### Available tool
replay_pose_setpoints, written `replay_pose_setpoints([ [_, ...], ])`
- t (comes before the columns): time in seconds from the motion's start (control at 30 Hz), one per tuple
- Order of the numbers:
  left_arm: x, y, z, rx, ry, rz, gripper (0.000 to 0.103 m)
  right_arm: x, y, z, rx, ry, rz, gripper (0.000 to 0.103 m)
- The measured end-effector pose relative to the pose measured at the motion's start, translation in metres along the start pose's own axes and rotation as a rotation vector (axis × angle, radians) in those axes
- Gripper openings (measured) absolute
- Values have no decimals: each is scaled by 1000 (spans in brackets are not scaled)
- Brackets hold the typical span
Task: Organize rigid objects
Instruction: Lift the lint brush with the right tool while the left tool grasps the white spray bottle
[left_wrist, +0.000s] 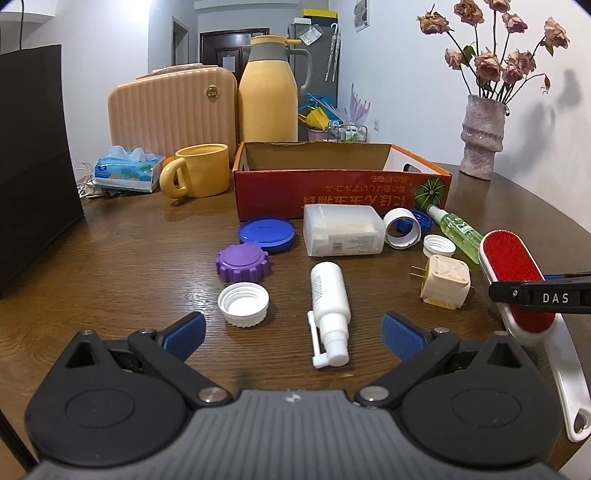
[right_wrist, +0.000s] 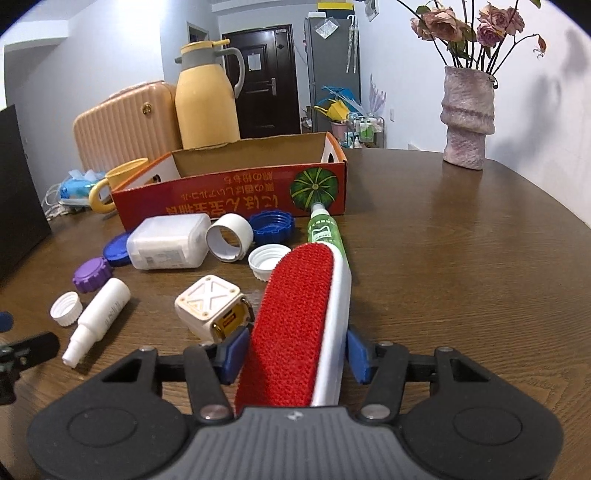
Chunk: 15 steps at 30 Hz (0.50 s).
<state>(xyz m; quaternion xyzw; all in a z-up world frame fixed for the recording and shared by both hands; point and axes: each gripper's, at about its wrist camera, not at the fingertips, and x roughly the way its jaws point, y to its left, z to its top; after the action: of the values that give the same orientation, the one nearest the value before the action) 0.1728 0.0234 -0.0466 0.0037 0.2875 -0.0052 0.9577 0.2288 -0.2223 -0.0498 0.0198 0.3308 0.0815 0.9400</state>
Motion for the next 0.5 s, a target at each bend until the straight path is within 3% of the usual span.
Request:
replay_pose_setpoints([
  [0.37,15,-17,10,17,27,-12,103,-12,-10,4,35,-51,67,55],
  [0.5,26,-22,14,14,50,-15,92,-14,-13,6,44,-61,86,55],
])
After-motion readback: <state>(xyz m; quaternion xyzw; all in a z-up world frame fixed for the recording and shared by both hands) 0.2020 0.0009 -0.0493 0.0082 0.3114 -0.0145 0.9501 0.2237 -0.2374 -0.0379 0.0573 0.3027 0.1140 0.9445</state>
